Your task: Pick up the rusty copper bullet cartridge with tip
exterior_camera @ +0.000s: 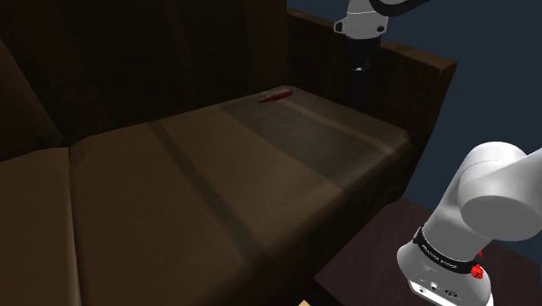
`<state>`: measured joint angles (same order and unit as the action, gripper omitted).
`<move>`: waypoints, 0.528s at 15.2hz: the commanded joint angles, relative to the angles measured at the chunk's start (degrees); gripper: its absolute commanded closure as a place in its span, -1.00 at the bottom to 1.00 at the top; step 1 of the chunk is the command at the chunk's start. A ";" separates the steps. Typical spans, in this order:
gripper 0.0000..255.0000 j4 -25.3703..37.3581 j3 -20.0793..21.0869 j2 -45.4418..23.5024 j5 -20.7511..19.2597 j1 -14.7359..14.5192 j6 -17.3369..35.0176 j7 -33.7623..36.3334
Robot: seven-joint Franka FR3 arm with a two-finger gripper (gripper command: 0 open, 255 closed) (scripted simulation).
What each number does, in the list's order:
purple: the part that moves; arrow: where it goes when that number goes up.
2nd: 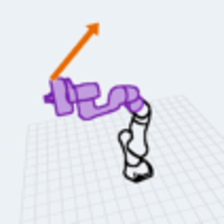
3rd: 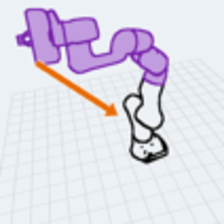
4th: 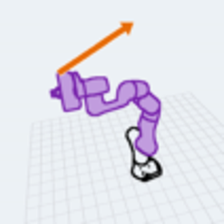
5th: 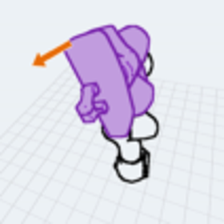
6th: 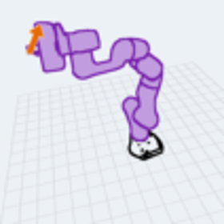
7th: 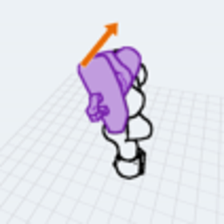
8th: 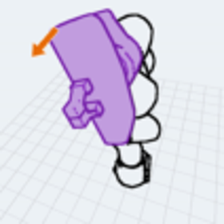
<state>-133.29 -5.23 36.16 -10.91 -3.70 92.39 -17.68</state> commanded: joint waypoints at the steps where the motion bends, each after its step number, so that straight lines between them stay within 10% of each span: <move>1: -1.00 2.56 -2.07 -3.72 -0.91 -1.30 2.28 -6.39; 8: -1.00 13.23 -7.60 -17.39 -0.27 -5.89 8.64 -27.23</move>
<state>-121.92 -12.13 21.26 -11.57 -8.84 99.90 -41.57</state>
